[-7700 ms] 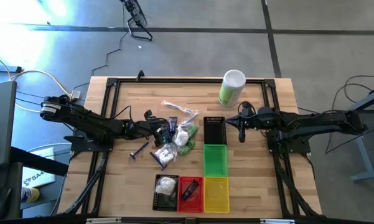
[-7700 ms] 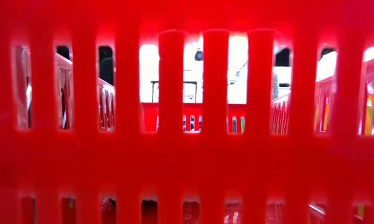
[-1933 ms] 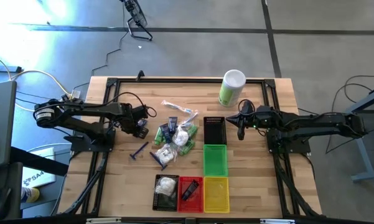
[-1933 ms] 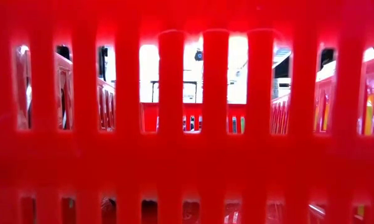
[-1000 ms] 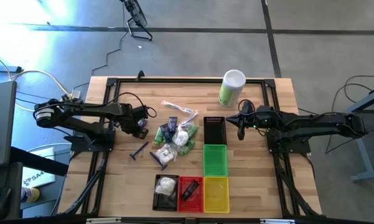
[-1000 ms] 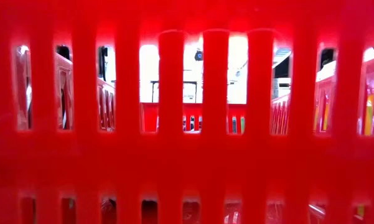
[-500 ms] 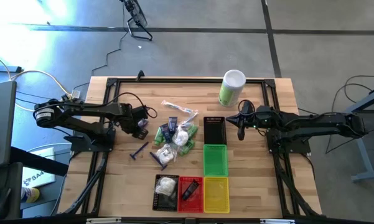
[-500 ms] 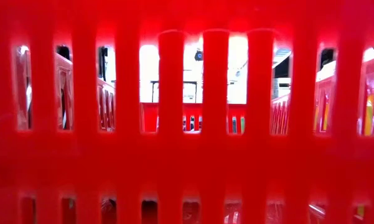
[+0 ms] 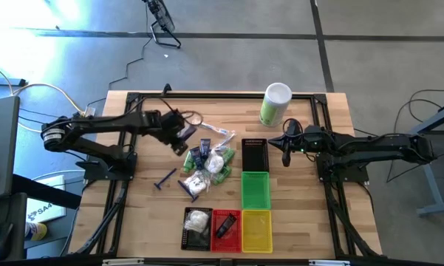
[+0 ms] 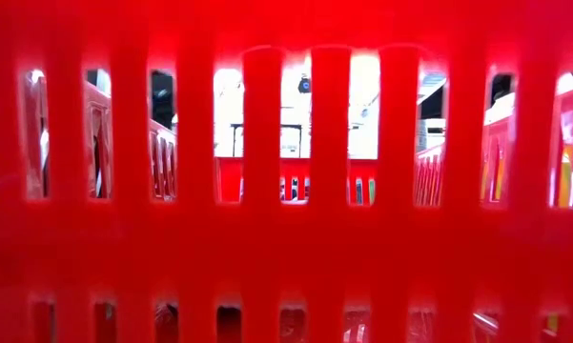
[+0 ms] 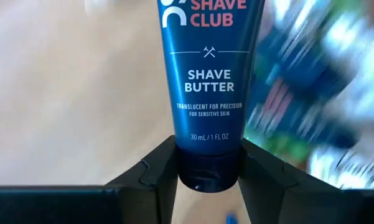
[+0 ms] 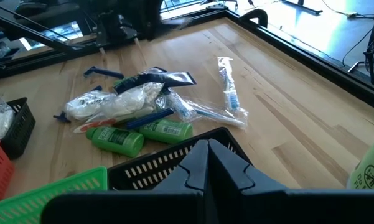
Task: Pick & Place Travel size toiletries
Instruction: Put the blue shave cream into the red bin
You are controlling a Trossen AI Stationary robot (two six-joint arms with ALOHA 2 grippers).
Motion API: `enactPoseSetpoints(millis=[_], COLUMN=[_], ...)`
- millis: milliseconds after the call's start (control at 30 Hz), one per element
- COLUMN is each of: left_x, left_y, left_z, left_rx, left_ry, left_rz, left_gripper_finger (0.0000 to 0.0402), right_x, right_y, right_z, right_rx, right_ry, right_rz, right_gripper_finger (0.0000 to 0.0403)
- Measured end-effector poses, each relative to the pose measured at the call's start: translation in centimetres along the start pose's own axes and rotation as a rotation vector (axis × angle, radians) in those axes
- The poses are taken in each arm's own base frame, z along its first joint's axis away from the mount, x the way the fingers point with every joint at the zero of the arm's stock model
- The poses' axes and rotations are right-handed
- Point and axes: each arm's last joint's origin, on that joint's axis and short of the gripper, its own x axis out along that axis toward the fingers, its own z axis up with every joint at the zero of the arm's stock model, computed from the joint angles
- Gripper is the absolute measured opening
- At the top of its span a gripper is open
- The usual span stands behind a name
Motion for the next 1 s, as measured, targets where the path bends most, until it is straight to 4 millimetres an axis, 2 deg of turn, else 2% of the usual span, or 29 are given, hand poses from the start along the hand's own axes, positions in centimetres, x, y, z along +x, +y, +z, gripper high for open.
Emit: enactPoseSetpoints(millis=[233,433,700,800,1000], left_x=[-0.9,-1.4,-1.2,-0.8,0.1], left_y=[-0.9,-1.4,-3.1,-4.5,-5.8], left_z=[3.0,4.1,4.0,3.9,3.5], left_rx=[0.101,0.152,0.220,0.282,0.344], left_ry=[-0.316,-0.446,-0.513,-0.558,-0.581], left_rz=[0.019,-0.004,-0.013,-0.022,0.052], left_gripper_finger=[0.0135,0.0135,0.0135,0.0135,0.0135], right_x=[0.0,-0.2,-0.1,0.6,2.5], right_y=[0.1,0.4,0.8,1.1,2.3], right_z=[0.6,1.9,3.2,3.2,3.2], right_rx=[0.058,0.075,0.175,0.192,0.213], right_ry=[-0.059,-0.197,-0.315,-0.323,-0.399], right_rz=[0.013,0.044,0.152,0.183,0.189], right_gripper_finger=[0.0004,0.0004,0.0004,0.0004,0.0004])
